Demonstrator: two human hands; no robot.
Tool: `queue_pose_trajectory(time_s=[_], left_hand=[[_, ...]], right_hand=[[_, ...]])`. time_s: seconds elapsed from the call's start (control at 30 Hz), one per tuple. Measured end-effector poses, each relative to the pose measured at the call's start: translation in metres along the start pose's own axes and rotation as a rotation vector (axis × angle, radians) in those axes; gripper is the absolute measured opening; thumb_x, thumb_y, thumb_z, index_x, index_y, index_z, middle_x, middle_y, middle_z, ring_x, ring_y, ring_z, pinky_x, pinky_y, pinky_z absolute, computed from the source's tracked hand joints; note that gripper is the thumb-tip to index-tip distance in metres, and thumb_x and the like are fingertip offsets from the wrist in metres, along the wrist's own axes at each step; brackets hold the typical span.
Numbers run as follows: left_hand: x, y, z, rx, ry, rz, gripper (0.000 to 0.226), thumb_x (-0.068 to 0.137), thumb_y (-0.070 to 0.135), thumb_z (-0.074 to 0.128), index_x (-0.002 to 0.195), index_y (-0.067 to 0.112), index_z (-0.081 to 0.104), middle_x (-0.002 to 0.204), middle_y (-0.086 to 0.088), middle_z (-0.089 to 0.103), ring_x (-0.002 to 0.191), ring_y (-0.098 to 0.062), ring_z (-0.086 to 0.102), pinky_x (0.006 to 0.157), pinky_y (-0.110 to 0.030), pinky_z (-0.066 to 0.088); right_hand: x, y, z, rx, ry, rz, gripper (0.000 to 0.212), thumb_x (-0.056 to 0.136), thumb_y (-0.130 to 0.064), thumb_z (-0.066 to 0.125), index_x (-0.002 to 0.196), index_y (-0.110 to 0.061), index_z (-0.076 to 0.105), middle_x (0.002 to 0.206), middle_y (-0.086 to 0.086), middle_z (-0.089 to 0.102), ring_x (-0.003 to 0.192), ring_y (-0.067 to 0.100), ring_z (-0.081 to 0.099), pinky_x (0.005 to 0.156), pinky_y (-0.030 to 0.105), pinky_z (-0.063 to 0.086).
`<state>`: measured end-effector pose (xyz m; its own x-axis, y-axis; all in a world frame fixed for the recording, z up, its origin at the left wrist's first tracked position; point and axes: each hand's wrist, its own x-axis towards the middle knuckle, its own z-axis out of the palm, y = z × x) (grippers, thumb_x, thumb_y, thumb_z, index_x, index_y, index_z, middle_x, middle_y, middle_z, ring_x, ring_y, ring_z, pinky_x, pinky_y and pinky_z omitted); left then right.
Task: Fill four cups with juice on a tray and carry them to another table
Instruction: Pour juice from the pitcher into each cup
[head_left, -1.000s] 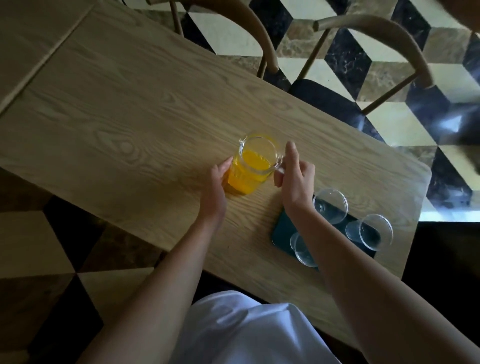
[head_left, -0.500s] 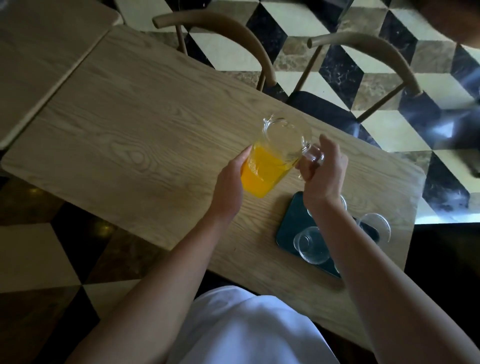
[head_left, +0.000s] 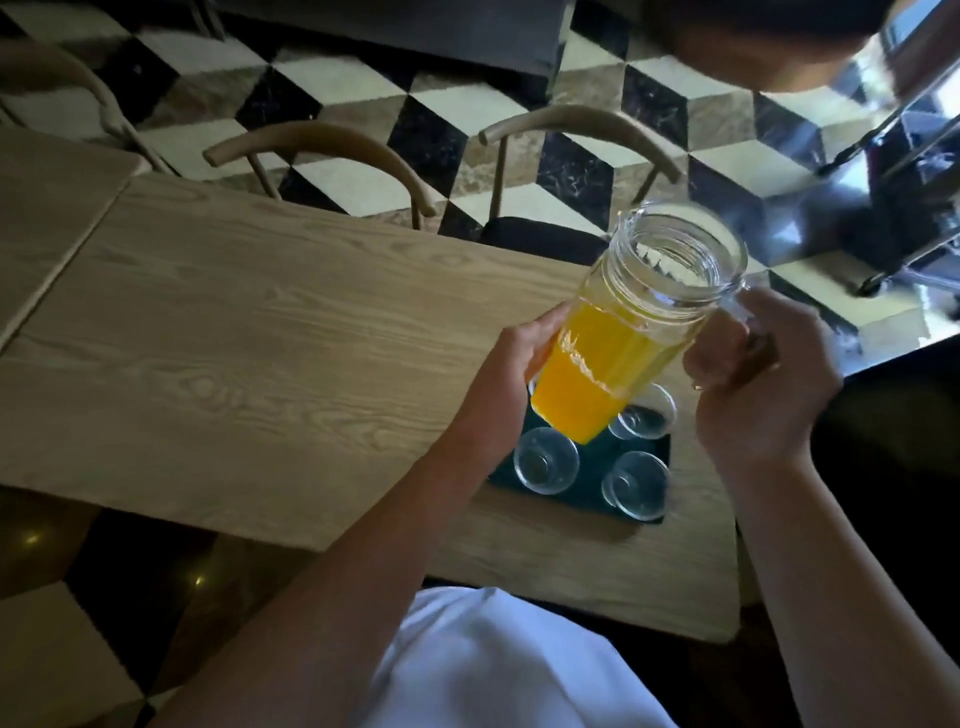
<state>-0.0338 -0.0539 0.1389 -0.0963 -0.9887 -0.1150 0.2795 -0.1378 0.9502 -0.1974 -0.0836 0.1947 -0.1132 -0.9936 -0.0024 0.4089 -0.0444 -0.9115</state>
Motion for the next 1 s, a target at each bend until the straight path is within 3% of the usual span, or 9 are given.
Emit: queue_pose_trajectory(time_s=[0.1, 0.23, 0.37, 0.53, 0.67, 0.8, 1.0], left_hand=[[-0.009, -0.029, 0.037, -0.033, -0.009, -0.084, 0.057, 0.096, 0.042, 0.026, 0.138, 0.020, 0.057, 0.140, 0.007, 0.059, 0.135, -0.011, 0.050, 0.118, -0.041, 0.033], [-0.027, -0.059, 0.094, -0.131, -0.044, -0.237, 0.048, 0.105, 0.020, 0.021, 0.123, 0.024, 0.065, 0.122, 0.016, 0.070, 0.123, -0.001, 0.058, 0.115, -0.036, 0.035], [-0.052, -0.092, 0.131, -0.130, -0.172, -0.238, 0.055, 0.098, 0.042, 0.023, 0.138, 0.022, 0.054, 0.140, 0.007, 0.060, 0.135, -0.012, 0.049, 0.116, -0.036, 0.034], [-0.059, -0.141, 0.155, -0.251, -0.082, -0.505, 0.067, 0.091, 0.047, 0.029, 0.138, 0.007, 0.054, 0.138, -0.012, 0.061, 0.131, -0.022, 0.054, 0.118, -0.044, 0.032], [-0.067, -0.172, 0.163, -0.297, -0.031, -0.642, 0.069, 0.100, 0.050, 0.023, 0.139, 0.001, 0.052, 0.134, -0.016, 0.063, 0.129, -0.025, 0.056, 0.117, -0.045, 0.033], [-0.075, -0.192, 0.161, -0.376, 0.008, -0.730, 0.075, 0.101, 0.056, 0.019, 0.136, 0.001, 0.056, 0.132, -0.018, 0.064, 0.129, -0.029, 0.056, 0.115, -0.044, 0.035], [-0.086, -0.217, 0.153, -0.459, 0.028, -0.810, 0.081, 0.098, 0.060, 0.017, 0.132, 0.000, 0.060, 0.133, -0.021, 0.062, 0.132, -0.034, 0.051, 0.115, -0.045, 0.033]], right_hand=[[-0.022, -0.020, -0.039, -0.070, 0.020, -0.031, 0.044, 0.086, -0.013, 0.049, 0.044, -0.026, 0.044, 0.043, -0.009, 0.033, 0.040, 0.011, 0.024, 0.043, 0.023, 0.023], [-0.046, -0.037, -0.092, -0.153, 0.158, -0.040, 0.047, 0.086, -0.012, 0.049, 0.042, -0.025, 0.042, 0.041, -0.009, 0.031, 0.038, 0.010, 0.021, 0.042, 0.023, 0.018], [-0.066, -0.039, -0.144, -0.197, 0.212, -0.038, 0.047, 0.089, -0.014, 0.047, 0.044, -0.025, 0.041, 0.042, -0.009, 0.032, 0.037, 0.007, 0.021, 0.039, 0.020, 0.017], [-0.082, -0.022, -0.191, -0.408, 0.288, 0.056, 0.054, 0.095, -0.017, 0.051, 0.041, -0.023, 0.051, 0.042, -0.014, 0.039, 0.038, 0.002, 0.029, 0.040, 0.016, 0.024], [-0.092, -0.003, -0.213, -0.583, 0.312, 0.111, 0.049, 0.091, -0.031, 0.057, 0.044, -0.021, 0.053, 0.041, -0.010, 0.040, 0.039, 0.010, 0.029, 0.044, 0.027, 0.022], [-0.098, 0.015, -0.226, -0.714, 0.330, 0.167, 0.050, 0.098, -0.027, 0.054, 0.049, -0.016, 0.047, 0.042, -0.009, 0.038, 0.043, 0.017, 0.030, 0.046, 0.035, 0.025], [-0.103, 0.035, -0.231, -0.832, 0.273, 0.266, 0.050, 0.091, -0.041, 0.051, 0.051, -0.012, 0.043, 0.049, 0.009, 0.039, 0.047, 0.022, 0.033, 0.044, 0.041, 0.028]])
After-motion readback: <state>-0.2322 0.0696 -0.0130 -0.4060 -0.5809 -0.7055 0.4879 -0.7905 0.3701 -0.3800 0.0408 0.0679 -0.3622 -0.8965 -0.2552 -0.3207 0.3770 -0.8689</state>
